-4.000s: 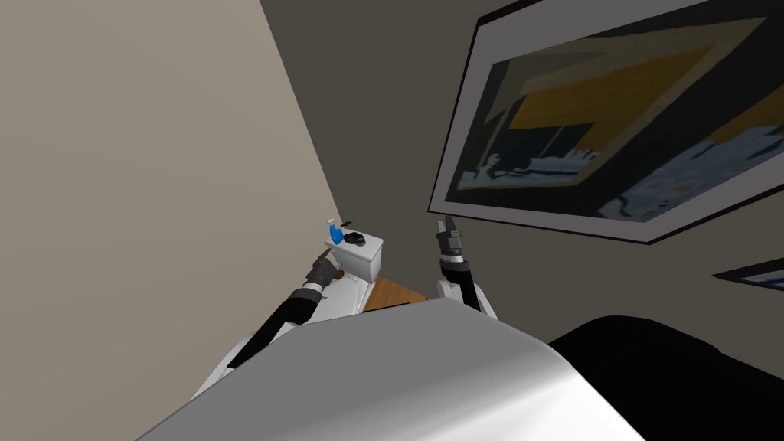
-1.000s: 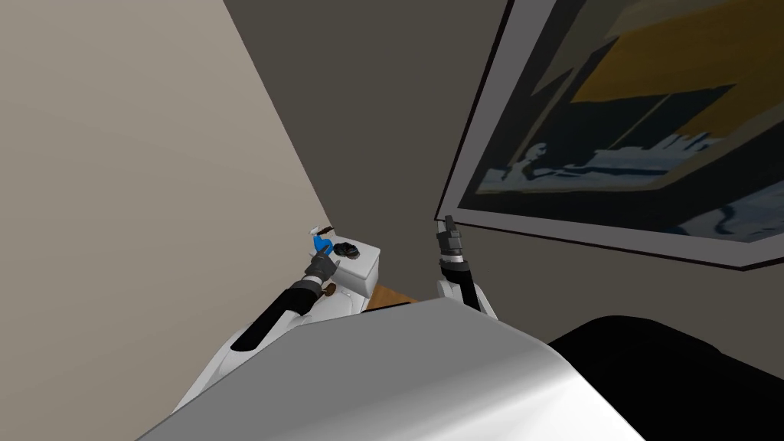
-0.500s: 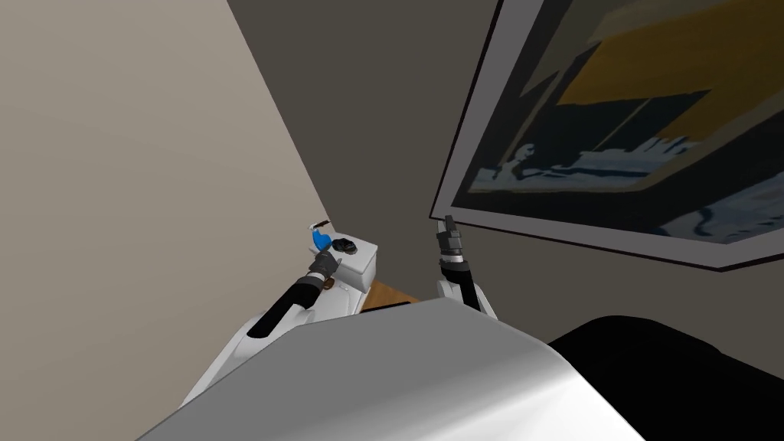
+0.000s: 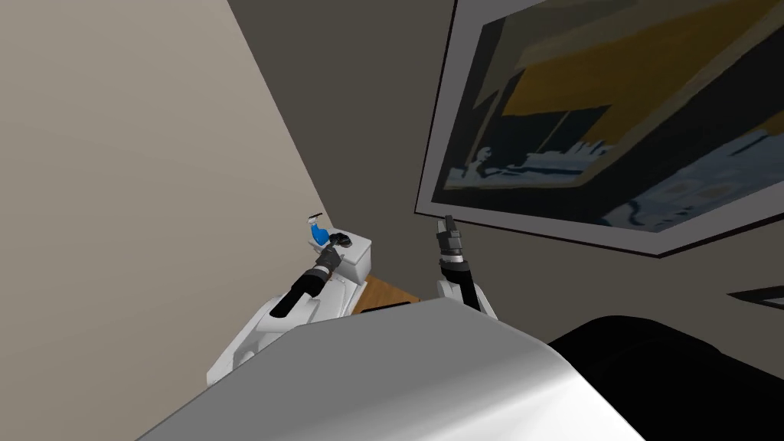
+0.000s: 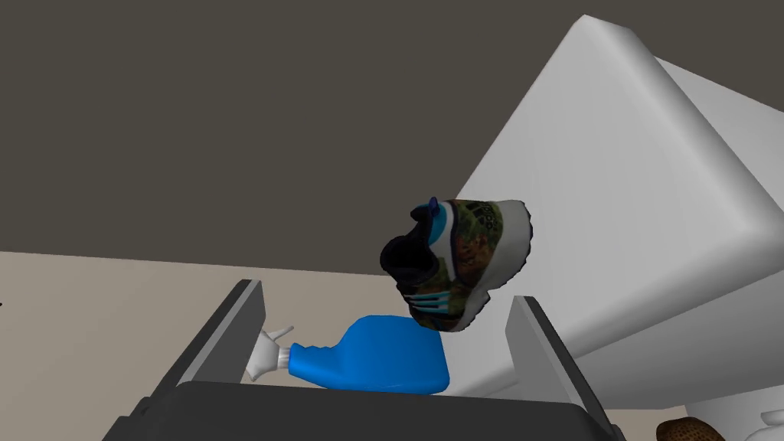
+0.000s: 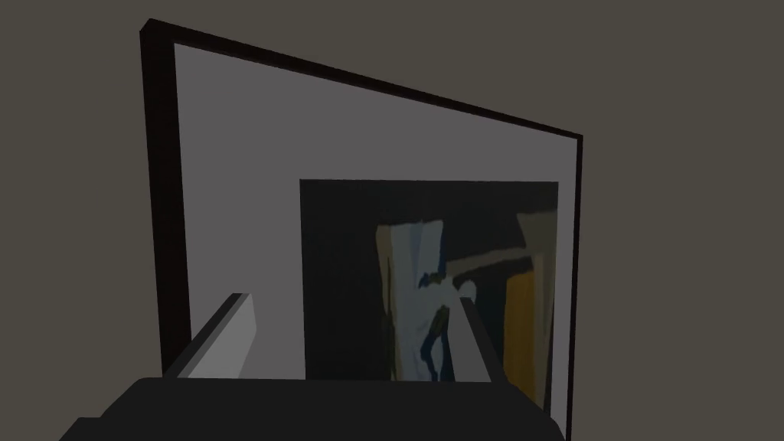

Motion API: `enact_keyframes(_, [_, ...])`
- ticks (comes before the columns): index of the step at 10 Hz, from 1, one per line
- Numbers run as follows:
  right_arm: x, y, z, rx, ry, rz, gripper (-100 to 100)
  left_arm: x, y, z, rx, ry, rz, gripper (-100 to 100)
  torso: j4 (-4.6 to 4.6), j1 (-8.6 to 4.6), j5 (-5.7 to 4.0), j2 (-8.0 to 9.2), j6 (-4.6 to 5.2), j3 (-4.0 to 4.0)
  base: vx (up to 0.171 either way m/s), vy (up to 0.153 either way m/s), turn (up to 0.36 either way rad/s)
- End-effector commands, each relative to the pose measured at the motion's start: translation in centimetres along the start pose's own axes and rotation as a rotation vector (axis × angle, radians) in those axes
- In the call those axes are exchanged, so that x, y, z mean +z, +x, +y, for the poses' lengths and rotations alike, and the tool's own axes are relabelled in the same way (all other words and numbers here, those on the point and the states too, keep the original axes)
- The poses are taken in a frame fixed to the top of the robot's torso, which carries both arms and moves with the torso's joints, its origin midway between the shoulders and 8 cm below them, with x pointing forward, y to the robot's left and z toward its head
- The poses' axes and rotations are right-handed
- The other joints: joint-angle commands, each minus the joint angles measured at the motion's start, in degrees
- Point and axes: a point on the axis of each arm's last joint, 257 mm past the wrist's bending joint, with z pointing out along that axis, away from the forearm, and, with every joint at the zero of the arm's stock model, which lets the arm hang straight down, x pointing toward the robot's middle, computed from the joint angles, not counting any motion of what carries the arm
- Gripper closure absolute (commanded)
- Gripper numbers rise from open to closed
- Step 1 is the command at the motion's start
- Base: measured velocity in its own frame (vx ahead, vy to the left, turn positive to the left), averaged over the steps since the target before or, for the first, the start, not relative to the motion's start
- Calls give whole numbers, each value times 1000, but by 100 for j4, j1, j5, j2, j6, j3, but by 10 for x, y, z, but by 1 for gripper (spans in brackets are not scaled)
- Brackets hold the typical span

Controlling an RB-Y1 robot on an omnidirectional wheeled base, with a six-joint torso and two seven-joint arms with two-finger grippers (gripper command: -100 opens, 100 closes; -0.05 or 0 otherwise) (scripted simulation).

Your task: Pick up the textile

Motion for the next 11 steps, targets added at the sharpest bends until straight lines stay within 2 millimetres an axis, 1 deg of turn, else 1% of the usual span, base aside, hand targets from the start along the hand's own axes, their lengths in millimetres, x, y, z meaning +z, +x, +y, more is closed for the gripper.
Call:
enact_keyframes(1, [0,0,0,0,0,0,0,12,-2,-3,30,7,11,-100,0,0,0,0,0,0,-93,-90,15])
enact_keyframes(3, [0,0,0,0,0,0,0,23,-4,-5,56,11,18,-100,0,-8,0,3,-1,0,-112,-115,39])
enact_keyframes(4, [0,0,0,0,0,0,0,32,-8,-6,81,12,21,-100,-1,-1,0,-5,0,-3,-92,-102,36])
enact_keyframes(5, [0,0,0,0,0,0,0,34,-8,-7,83,15,22,-100,-2,-2,1,-7,0,-5,-75,-78,19])
enact_keyframes(6, [0,0,0,0,0,0,0,45,-13,-10,109,17,22,-100,-3,7,2,-13,0,-8,-75,-93,35])
enact_keyframes(7, [0,0,0,0,0,0,0,54,-17,-13,135,21,23,-100,-4,3,2,-16,0,-10,-125,-155,62])
enact_keyframes(8, [0,0,0,0,0,0,0,59,-18,-16,138,24,21,-100,-2,-16,-2,-3,-1,-3,-107,-126,19])
enact_keyframes(9, [0,0,0,0,0,0,0,69,-24,-21,163,29,18,-100,-1,-10,-2,-4,0,-2,-108,-90,25])
enact_keyframes(10, [0,0,0,0,0,0,0,72,-25,-22,165,29,16,-100,-1,1,0,-3,-1,-2,-77,-61,22])
enact_keyframes(11, [0,0,0,0,0,0,0,81,-31,-29,190,37,12,-100,-3,13,3,-13,-1,-7,-76,-66,42])
